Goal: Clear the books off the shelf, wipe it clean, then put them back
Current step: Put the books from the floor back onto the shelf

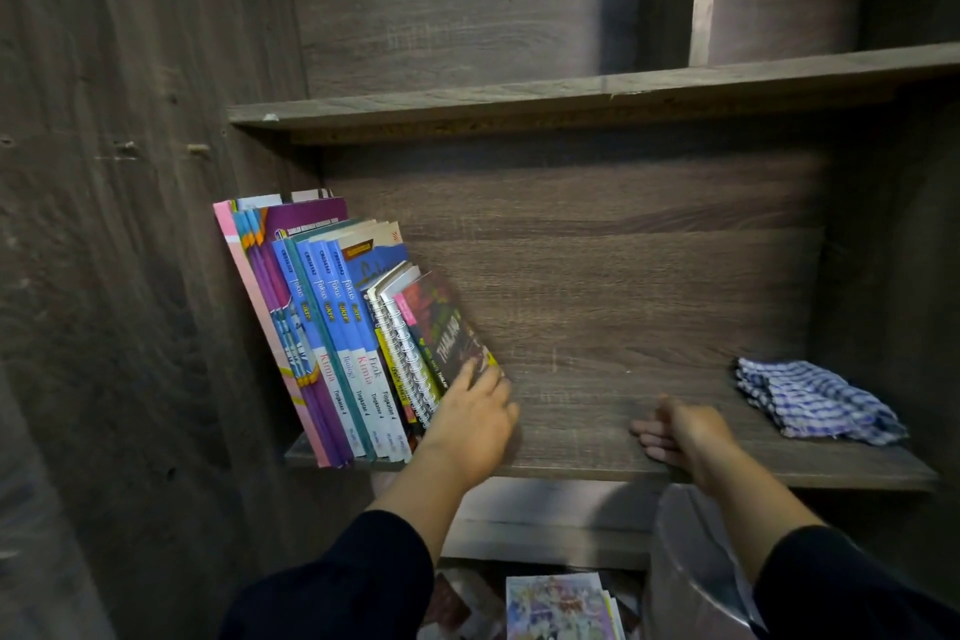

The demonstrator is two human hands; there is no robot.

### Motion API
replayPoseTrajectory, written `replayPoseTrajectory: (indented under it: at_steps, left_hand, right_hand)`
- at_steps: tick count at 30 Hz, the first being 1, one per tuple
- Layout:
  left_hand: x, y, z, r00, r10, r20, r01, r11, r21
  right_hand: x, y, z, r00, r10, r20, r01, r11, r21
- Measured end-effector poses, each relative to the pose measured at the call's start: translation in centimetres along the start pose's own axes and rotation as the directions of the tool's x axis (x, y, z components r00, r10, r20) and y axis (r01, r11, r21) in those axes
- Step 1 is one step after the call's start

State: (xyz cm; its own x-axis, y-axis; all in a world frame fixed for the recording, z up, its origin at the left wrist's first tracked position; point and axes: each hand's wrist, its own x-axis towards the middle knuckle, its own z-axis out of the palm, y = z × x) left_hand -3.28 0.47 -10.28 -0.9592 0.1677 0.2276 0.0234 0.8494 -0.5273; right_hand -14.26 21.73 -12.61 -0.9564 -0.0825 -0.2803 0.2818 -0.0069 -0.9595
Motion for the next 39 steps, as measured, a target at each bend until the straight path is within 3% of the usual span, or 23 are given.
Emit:
replayPoseTrajectory:
  at_steps: [3,8,13,23,26,29,35,39]
  left_hand:
    - [0.1,0.3,0.7,0.991,-0.026,0.131,0.014,0.995,0.097]
    - [0.3,-1.0,2.2,0.942,-0.223,0.250,0.168,0.960,0.223]
    - [0.9,1.0,2.1,0.919,-0.245,0.307,0.101,0.902,0.420]
    - [0.9,1.2,1.1,0.931,-0.221,0.291,0.126,0.942,0.312]
    - [1.4,0.5,0.5,0.857,-0.260,0.446,0.161,0.956,0.247]
    - [1.6,0.0,-0.5,0.786,-0.230,0.574,0.092,0.961,0.260]
    - [1.1,0.2,0.5,0.858,-0.265,0.440,0.126,0.939,0.319]
    - [0.2,0.9,0.5,0.894,-0.218,0.391,0.054,0.919,0.390]
  right_hand:
    - [0.2,0.0,0.1,1.000,-0.001,-0.001,0.001,1.000,-0.003]
    - [0.5,-0.1,0.0,1.000,0.003,0.011,-0.003,1.000,-0.003]
    - [0.6,0.0,-0.2,1.000,0.005,0.024,-0.005,1.000,-0.004]
    - [0.6,0.2,0.1,1.000,-0.017,0.014,0.017,1.000,-0.004]
    - [0.7,0.3,0.0,1.000,-0.025,0.011,0.025,1.000,-0.002]
    - [0.8,0.3,-0.1,1.000,-0.022,0.012,0.022,1.000,-0.003]
    - [0.7,0.3,-0.1,1.000,-0.016,0.015,0.017,1.000,-0.005]
    - [0.6,0.2,-0.2,1.000,-0.009,0.024,0.009,1.000,-0.001]
